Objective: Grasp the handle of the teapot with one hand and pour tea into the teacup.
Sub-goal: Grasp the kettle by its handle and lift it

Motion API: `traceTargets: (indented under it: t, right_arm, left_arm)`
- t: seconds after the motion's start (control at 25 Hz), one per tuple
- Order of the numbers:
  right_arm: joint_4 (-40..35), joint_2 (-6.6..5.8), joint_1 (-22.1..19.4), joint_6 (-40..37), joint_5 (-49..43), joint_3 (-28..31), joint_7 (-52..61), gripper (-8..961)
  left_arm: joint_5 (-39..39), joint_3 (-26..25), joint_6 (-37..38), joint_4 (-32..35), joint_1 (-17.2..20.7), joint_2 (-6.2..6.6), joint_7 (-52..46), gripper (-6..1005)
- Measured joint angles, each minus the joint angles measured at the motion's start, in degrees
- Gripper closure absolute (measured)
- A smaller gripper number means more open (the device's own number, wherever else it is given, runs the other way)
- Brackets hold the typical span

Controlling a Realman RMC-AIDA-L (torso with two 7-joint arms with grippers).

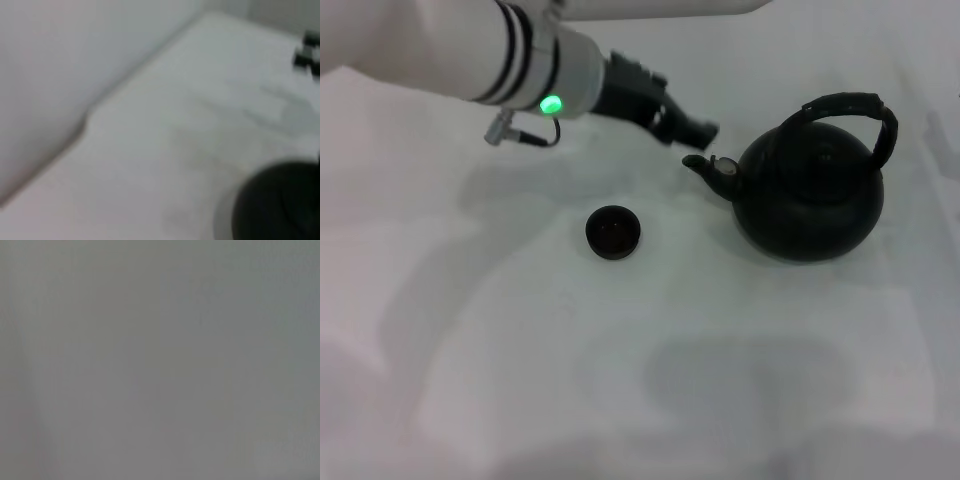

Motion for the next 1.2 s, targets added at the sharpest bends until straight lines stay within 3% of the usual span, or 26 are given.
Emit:
traceTargets:
  t: [0.12, 0.16, 0.32, 0.48, 0.76, 0.92, 1.04, 1.2]
  right_arm:
    - [0.00, 0.00, -0.16, 0.00, 0.00, 0.00, 0.00, 81]
    - [0.01, 0.00, -0.21, -0.01, 0.00, 0.00, 0.00, 81]
    - [0.00, 0.00, -0.18, -0.15, 0.00, 0.00, 0.00, 81]
    - [-0.04, 0.00, -0.01, -0.34, 0.00, 0.00, 0.00, 81]
    - [-0.30, -0.07, 0.21, -0.79, 0.00, 0.00, 0.00, 81]
    - [-0.41, -0.09, 0.29, -1.27, 0.00, 0.00, -0.01, 81]
    - [-0.14, -0.11, 0.46, -1.37, 0.00, 0.00, -0.03, 81]
    - [0.01, -0.17, 0.54, -1.40, 0.00, 0.14, -0.02, 81]
  left_arm:
    - [-5.11, -1.82, -2.27, 0.34, 1.78, 0.01, 3.78, 125]
    - [-12.31, -3.80, -5.74, 0.02, 4.00, 0.02, 9.40, 125]
    - [-23.12, -5.10, -13.29, -1.50, 7.75, -0.03, 18.63, 125]
    - [-38.67, -5.32, -21.11, -5.65, 11.44, -0.08, 30.37, 126]
    - [-61.93, -5.52, -30.25, -16.49, 12.97, -0.14, 48.48, 126]
    - [-79.65, -5.45, -26.94, -21.49, 12.97, -0.29, 67.73, 127]
    - [-98.99, -5.08, -18.27, -27.55, 13.57, -0.38, 89.16, 127]
    - [-116.75, -4.85, -5.11, -39.88, 12.29, -0.31, 105.06, 126]
